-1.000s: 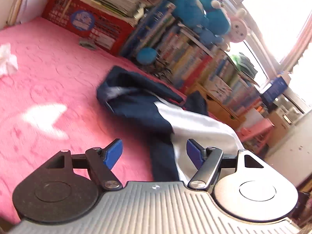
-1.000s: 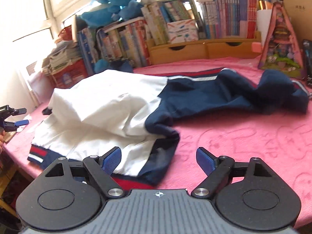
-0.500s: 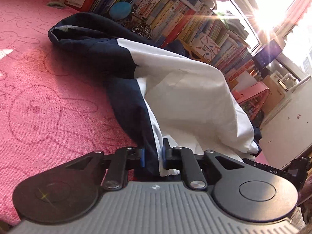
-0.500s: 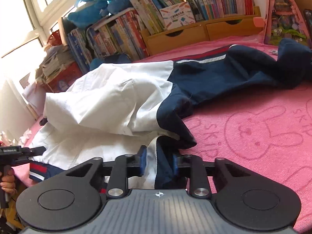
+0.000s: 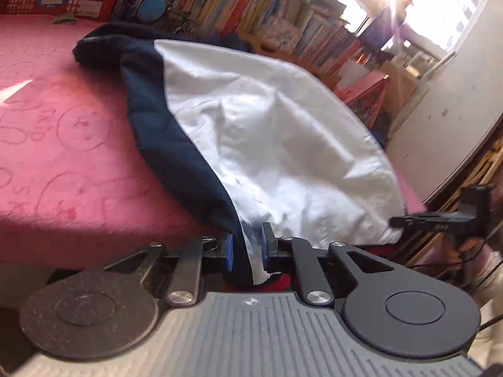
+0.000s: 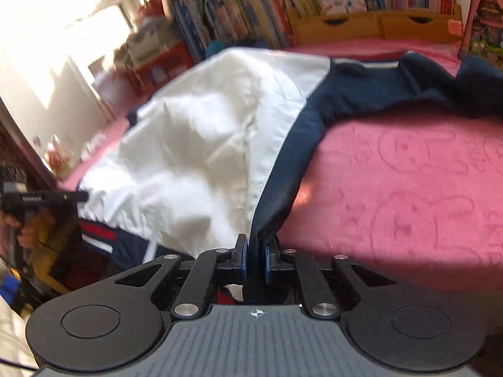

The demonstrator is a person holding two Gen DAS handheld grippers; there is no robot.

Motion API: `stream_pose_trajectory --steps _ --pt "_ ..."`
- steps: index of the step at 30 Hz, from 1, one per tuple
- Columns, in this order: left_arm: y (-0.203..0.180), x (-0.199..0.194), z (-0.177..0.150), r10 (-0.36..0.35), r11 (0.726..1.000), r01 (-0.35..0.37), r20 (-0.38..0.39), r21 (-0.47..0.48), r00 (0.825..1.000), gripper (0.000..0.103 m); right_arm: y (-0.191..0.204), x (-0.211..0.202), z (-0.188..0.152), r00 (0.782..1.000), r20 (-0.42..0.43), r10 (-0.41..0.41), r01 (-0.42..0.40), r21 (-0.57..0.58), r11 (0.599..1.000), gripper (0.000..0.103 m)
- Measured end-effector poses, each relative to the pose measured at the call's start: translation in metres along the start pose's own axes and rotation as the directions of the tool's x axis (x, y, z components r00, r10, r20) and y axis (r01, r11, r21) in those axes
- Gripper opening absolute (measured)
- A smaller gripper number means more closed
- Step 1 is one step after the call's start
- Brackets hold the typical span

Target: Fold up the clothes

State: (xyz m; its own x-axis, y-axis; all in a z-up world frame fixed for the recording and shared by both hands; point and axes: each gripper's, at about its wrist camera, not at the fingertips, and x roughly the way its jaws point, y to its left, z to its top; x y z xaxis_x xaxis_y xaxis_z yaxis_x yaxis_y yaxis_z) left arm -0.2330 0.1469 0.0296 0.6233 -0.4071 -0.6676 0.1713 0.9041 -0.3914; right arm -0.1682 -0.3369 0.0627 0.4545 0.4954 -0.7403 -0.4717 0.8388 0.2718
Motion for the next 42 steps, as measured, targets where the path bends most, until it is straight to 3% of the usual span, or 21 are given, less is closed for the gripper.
stream_pose_trajectory --steps 1,3,6,7,8,10,13,18,22,23,25,29,33,34,35,37,38,41,42 --pt "0.001 -0.001 0.001 0.050 0.998 -0.050 -0.009 0.022 0.999 0.019 0.002 0.001 -0.002 0.999 -0.025 -0.035 0.035 -0.030 0.999 0.020" --pt "0.002 -0.012 0.010 0.088 0.995 -0.089 0.044 0.036 0.995 0.022 0.003 -0.006 0.003 0.998 -0.022 -0.064 0.062 -0.078 0.995 0.027" --pt "0.007 -0.038 0.040 0.054 0.998 -0.061 0.206 0.028 0.977 0.040 0.003 -0.035 0.030 0.993 0.104 -0.052 0.067 -0.147 0.987 0.064" --pt "0.001 -0.038 0.052 0.055 0.996 -0.070 0.251 0.049 0.966 0.041 0.004 -0.042 0.042 0.986 0.160 -0.044 0.071 -0.166 0.984 0.068" --pt "-0.009 -0.032 0.062 0.054 0.993 -0.081 0.288 0.084 0.956 0.043 0.004 -0.044 0.059 0.973 0.228 -0.034 0.076 -0.178 0.981 0.070" --pt "-0.027 -0.009 0.075 0.020 0.987 -0.071 0.326 0.146 0.945 0.044 0.004 -0.041 0.094 0.938 0.347 -0.021 0.093 -0.192 0.977 0.085" --pt "-0.043 0.049 0.088 -0.046 0.982 -0.009 0.289 0.186 0.956 0.045 0.002 0.007 0.157 0.910 0.409 -0.063 0.138 -0.158 0.978 0.084" --pt "-0.050 0.111 0.078 -0.027 0.961 -0.026 0.186 0.276 0.982 0.045 0.017 0.135 0.240 0.957 0.275 -0.091 0.147 -0.188 0.971 0.083" --pt "-0.041 0.125 0.065 -0.036 0.952 -0.022 0.184 0.305 0.982 0.045 0.029 0.236 0.302 0.983 0.144 -0.115 0.144 -0.212 0.967 0.083" --pt "-0.039 0.124 0.063 -0.049 0.952 -0.013 0.191 0.307 0.980 0.046 0.032 0.251 0.309 0.986 0.105 -0.132 0.152 -0.220 0.964 0.079" --pt "-0.034 0.122 0.060 -0.073 0.951 0.006 0.206 0.310 0.976 0.046 0.035 0.253 0.325 0.960 0.182 -0.214 0.256 -0.253 0.933 0.017" --pt "-0.030 0.123 0.059 -0.105 0.961 0.043 0.220 0.272 0.970 0.046 0.040 0.256 0.357 0.870 0.340 -0.356 0.458 -0.292 0.840 0.012" --pt "-0.023 0.122 0.061 -0.149 0.968 0.096 0.220 0.233 0.964 0.046 0.044 0.259 0.389 0.736 0.494 -0.463 0.642 -0.292 0.709 0.013" --pt "-0.022 0.123 0.061 -0.158 0.969 0.108 0.219 0.224 0.963 0.046 0.043 0.262 0.396 0.714 0.509 -0.480 0.667 -0.288 0.687 0.014" --pt "-0.022 0.123 0.062 -0.159 0.970 0.112 0.218 0.216 0.963 0.046 0.039 0.270 0.403 0.723 0.485 -0.492 0.663 -0.288 0.691 0.014" --pt "-0.021 0.123 0.063 -0.161 0.972 0.118 0.212 0.202 0.964 0.046 0.029 0.285 0.418 0.739 0.436 -0.514 0.655 -0.288 0.698 0.037" --pt "-0.021 0.121 0.064 -0.159 0.974 0.119 0.206 0.191 0.966 0.046 0.024 0.291 0.421 0.749 0.412 -0.519 0.646 -0.281 0.710 0.040" --pt "-0.015 0.109 0.070 -0.147 0.982 0.118 0.204 0.147 0.968 0.048 0.011 0.297 0.411 0.793 0.358 -0.494 0.586 -0.224 0.779 0.060" --pt "-0.010 0.100 0.073 -0.146 0.984 0.117 0.230 0.135 0.962 0.052 0.007 0.291 0.404 0.804 0.366 -0.468 0.561 -0.205 0.802 0.074"
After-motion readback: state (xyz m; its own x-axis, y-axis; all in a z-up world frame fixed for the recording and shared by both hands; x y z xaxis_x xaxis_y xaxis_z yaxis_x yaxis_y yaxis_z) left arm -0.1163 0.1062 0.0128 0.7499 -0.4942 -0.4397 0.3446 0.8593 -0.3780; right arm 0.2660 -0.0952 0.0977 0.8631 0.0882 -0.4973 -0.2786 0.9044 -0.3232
